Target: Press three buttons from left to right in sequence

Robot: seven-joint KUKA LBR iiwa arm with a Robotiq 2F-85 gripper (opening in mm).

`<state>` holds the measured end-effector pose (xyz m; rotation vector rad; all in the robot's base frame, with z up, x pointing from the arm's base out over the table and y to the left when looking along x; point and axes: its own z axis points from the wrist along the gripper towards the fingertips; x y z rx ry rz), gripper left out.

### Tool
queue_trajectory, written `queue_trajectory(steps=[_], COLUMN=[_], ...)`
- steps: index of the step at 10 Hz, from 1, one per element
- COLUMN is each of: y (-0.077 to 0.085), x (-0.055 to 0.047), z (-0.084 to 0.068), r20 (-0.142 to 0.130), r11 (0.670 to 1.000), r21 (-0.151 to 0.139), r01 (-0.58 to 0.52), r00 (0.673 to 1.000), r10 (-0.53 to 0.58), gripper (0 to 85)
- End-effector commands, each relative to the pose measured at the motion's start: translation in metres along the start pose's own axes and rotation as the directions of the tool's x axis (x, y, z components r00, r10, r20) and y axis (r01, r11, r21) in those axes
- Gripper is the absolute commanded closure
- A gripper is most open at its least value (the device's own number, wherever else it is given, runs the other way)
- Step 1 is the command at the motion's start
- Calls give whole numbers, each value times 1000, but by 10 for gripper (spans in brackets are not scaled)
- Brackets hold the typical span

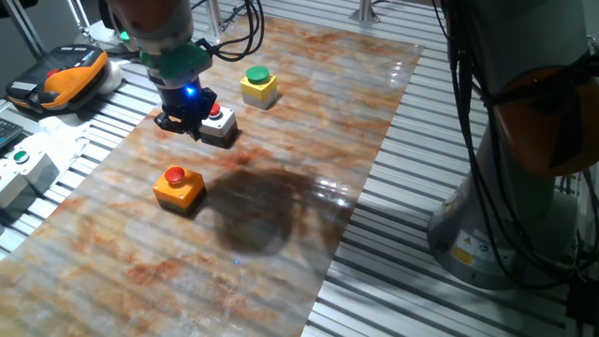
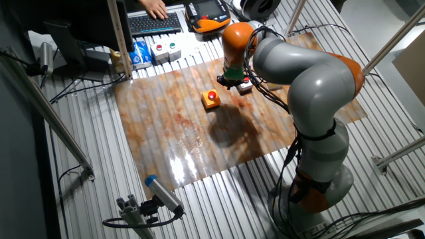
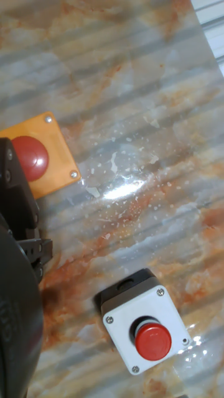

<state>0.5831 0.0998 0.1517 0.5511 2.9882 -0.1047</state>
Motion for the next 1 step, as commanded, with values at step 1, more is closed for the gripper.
queue_trajectory(steps=[1], y=[0], x=[1], z=[-1], r20=[-3], r11=[1000], r21=[-3], r01=[2], r00=[1000], r10=[-2], gripper=[850])
